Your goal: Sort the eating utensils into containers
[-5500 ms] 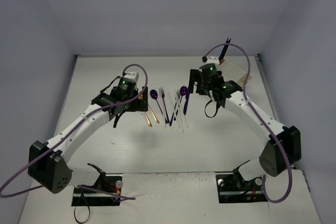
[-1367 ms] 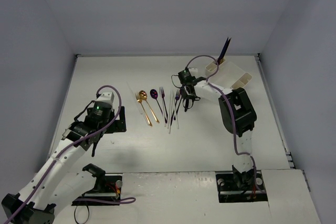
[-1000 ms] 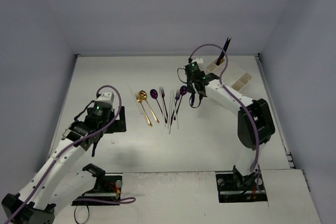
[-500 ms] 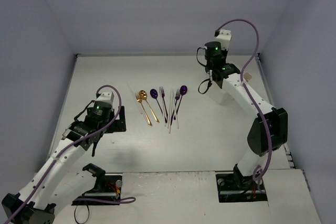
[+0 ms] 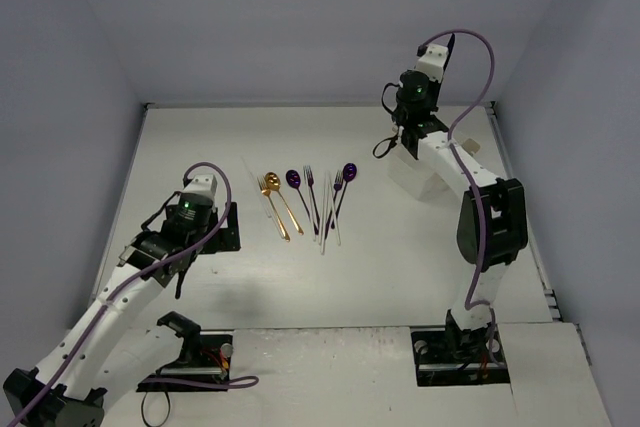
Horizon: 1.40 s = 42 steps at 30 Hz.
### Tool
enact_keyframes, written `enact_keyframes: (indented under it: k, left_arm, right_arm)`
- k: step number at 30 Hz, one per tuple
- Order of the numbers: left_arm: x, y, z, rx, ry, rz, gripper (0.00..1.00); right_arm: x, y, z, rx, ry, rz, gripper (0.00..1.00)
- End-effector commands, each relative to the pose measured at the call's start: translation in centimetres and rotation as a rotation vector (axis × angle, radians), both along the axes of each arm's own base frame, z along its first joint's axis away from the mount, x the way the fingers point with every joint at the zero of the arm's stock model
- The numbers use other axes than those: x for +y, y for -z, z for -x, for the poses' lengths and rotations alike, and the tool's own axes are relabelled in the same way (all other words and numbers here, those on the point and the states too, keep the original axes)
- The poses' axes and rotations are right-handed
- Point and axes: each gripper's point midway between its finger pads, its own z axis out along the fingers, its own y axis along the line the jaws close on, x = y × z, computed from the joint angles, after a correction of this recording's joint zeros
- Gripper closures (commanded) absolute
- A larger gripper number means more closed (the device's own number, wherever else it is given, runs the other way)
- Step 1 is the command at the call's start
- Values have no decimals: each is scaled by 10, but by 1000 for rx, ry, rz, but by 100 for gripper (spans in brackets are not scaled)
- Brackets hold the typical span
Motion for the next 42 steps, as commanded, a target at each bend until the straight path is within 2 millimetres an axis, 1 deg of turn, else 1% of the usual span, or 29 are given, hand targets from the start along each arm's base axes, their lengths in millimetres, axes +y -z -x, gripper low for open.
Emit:
enact_keyframes:
  k: [1, 3, 9, 12, 18, 21, 23, 30, 36, 42]
  left_arm:
    - [1, 0, -9, -21, -4, -15, 5]
    - [0, 1, -9, -14, -1, -18, 5]
    - [0, 2, -9, -12, 0, -18, 5]
    - [0, 4, -10, -3, 0, -22, 5]
    - [-2, 7, -11, 14, 6, -25, 5]
    - [-2, 8, -10, 18, 7, -26, 5]
    - [-4, 9, -10, 20, 12, -22, 5]
    - [-6, 11, -11, 32, 26, -23, 5]
    - [-8, 12, -12, 36, 39, -20, 5]
    - [-10, 12, -12, 36, 48, -15, 5]
  right_arm:
    - [-10, -64, -12, -239, 59, 0, 100]
    - [-9, -61, -17, -246, 59, 17, 100]
    - [-9, -58, -21, -298, 63, 26, 100]
    - [-9, -51, -25, -308, 71, 25, 100]
    - [-8, -30, -31, -301, 85, 31, 100]
    - [-9, -25, -33, -305, 91, 35, 100]
    - [-9, -17, -35, -298, 101, 43, 100]
    - [-11, 4, -37, -273, 121, 62, 100]
    - [-6, 19, -37, -252, 116, 66, 100]
    - [2, 35, -29, -227, 124, 69, 100]
